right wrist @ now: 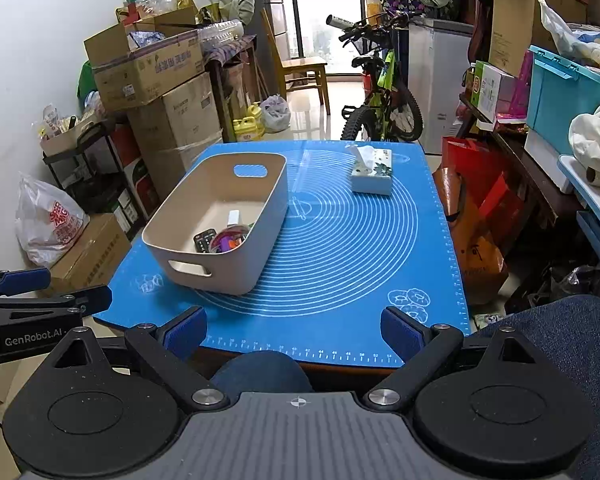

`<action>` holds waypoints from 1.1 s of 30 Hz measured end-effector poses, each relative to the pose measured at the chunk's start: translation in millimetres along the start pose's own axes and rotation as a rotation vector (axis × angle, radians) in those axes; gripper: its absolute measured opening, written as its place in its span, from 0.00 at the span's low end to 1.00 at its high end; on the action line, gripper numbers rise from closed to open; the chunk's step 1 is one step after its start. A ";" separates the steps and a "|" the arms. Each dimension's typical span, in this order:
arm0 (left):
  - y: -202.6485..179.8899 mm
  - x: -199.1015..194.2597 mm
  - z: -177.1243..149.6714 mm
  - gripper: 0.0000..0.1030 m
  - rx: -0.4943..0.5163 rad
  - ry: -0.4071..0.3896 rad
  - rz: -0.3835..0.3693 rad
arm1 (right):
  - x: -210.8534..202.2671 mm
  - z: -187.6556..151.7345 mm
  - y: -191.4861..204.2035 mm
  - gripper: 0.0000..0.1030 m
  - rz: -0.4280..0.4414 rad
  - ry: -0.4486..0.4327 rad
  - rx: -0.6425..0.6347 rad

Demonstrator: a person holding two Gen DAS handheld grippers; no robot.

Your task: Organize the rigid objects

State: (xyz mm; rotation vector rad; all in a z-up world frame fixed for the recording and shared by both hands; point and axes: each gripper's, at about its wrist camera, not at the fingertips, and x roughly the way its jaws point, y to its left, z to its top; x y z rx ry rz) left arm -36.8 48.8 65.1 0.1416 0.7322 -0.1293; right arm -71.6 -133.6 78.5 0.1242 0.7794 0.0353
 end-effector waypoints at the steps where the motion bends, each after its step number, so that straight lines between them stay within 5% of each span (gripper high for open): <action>1: -0.1 0.1 0.1 0.75 0.001 0.000 0.000 | -0.1 1.7 0.2 0.91 0.000 -0.001 0.002; 33: 2.6 0.6 0.5 0.75 -0.003 -0.004 -0.001 | 2.9 -3.5 -3.4 0.91 0.006 0.020 0.006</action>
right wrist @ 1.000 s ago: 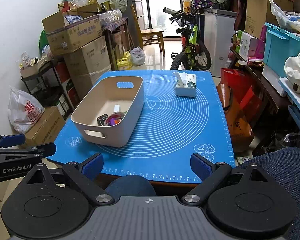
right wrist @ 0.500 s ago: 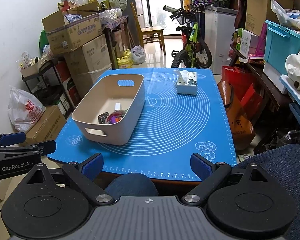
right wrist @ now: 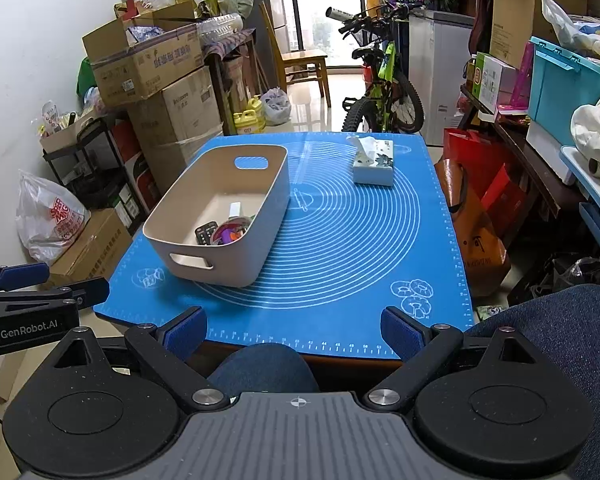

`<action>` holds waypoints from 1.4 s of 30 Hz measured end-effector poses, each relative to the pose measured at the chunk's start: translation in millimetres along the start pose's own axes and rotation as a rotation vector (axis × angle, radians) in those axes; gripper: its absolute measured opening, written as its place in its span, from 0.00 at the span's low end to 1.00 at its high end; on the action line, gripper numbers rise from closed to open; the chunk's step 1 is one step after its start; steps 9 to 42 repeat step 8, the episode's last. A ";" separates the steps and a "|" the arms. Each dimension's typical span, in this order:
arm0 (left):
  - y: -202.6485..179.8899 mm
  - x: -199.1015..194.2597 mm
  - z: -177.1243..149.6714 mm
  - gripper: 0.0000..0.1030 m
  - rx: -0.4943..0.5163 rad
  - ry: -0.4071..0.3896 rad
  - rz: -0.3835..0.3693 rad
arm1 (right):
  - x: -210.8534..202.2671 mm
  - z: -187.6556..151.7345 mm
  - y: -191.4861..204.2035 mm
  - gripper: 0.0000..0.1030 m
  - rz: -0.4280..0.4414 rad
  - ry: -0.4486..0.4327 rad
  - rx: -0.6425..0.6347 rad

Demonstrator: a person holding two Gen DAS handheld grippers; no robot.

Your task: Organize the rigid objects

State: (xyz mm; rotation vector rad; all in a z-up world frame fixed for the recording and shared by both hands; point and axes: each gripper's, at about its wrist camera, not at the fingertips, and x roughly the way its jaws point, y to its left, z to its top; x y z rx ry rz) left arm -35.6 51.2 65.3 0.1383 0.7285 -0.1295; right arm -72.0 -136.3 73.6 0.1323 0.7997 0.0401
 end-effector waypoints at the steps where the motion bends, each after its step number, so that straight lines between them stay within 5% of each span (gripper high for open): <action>1: 0.0 -0.2 0.3 0.75 0.000 0.000 0.000 | 0.1 1.2 0.0 0.91 0.000 0.000 0.000; 42: 5.4 0.1 0.9 0.75 -0.001 0.004 0.007 | 0.9 0.3 -0.5 0.91 0.001 0.001 0.003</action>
